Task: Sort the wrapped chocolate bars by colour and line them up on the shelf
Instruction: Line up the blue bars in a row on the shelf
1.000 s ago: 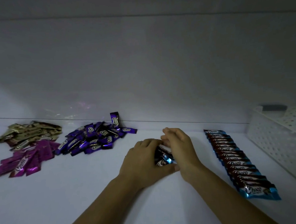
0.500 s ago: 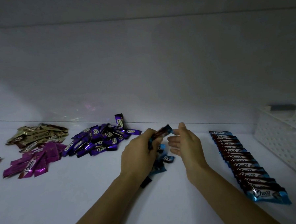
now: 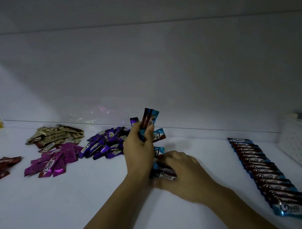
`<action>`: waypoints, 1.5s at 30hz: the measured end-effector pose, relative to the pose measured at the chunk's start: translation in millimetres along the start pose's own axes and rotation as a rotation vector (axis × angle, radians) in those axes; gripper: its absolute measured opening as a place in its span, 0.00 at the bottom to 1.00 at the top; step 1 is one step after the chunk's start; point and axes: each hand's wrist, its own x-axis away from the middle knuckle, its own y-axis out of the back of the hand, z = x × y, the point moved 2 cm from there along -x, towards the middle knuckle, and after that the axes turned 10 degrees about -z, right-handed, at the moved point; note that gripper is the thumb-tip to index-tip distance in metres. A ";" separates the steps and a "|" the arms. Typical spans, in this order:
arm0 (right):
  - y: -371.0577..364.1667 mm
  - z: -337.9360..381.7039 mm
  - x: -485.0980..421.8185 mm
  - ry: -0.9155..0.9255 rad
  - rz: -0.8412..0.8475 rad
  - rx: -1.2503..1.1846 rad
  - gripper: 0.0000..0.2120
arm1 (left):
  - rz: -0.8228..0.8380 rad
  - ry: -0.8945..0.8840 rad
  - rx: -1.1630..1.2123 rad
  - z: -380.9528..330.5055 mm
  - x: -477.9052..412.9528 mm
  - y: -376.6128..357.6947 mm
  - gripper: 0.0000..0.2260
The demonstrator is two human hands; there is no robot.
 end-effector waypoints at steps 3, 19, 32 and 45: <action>4.7 -8.4 -0.9 -0.040 -0.182 0.075 0.14 | 0.067 0.010 0.018 0.0 0.7 -2.2 0.02; 41.4 -15.6 -7.3 -0.619 -0.409 -0.929 0.11 | 0.452 0.194 0.266 -4.8 25.5 -18.5 0.10; 49.8 -26.6 -10.9 -0.781 -0.475 -1.212 0.08 | 0.387 0.239 0.326 -2.8 25.9 -26.7 0.03; 135.7 -12.1 10.3 -0.471 -0.452 -0.786 0.13 | 0.503 0.500 0.357 -15.0 39.6 -22.3 0.10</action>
